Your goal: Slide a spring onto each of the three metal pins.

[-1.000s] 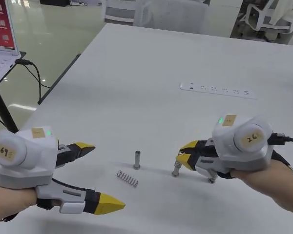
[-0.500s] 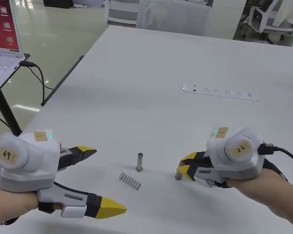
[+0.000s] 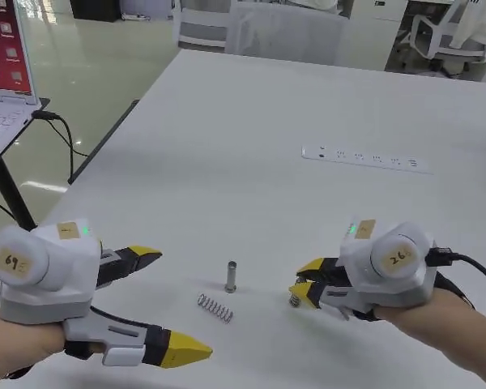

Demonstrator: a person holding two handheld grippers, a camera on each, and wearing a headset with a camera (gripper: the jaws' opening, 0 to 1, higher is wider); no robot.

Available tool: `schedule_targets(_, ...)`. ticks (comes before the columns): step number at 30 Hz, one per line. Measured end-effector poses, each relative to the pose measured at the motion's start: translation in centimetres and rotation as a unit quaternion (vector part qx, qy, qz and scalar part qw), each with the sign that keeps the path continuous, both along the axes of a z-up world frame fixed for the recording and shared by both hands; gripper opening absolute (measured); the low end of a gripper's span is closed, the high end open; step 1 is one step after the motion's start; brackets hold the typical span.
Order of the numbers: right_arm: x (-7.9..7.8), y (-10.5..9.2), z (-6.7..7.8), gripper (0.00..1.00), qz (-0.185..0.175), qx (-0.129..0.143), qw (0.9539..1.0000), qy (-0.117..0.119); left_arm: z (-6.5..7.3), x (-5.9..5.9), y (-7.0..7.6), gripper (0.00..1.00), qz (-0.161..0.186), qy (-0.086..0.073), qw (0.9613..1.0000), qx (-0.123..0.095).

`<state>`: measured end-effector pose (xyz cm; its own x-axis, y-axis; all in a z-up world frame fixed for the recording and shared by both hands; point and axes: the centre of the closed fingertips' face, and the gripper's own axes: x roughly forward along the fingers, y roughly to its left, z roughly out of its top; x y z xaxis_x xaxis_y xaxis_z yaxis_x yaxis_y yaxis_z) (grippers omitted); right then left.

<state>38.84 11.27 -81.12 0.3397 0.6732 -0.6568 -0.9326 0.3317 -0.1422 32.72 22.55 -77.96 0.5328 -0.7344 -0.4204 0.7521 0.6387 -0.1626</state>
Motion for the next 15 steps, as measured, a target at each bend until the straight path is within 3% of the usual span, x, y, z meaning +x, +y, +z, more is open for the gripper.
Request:
schedule_targets(5, 0.3, -0.6, 1.3, 0.14, -0.014, 0.021, 0.9996, -0.011, 0.0, 0.0, -0.2, 0.98, -0.002, 0.001, 1.0000, 0.000)
schedule_targets(15, 1.2, -3.5, 4.1, 0.13, -0.068, 0.076, 0.9948, -0.004, 0.2, 0.2, -0.7, 0.98, -0.008, 0.001, 1.0000, 0.001)
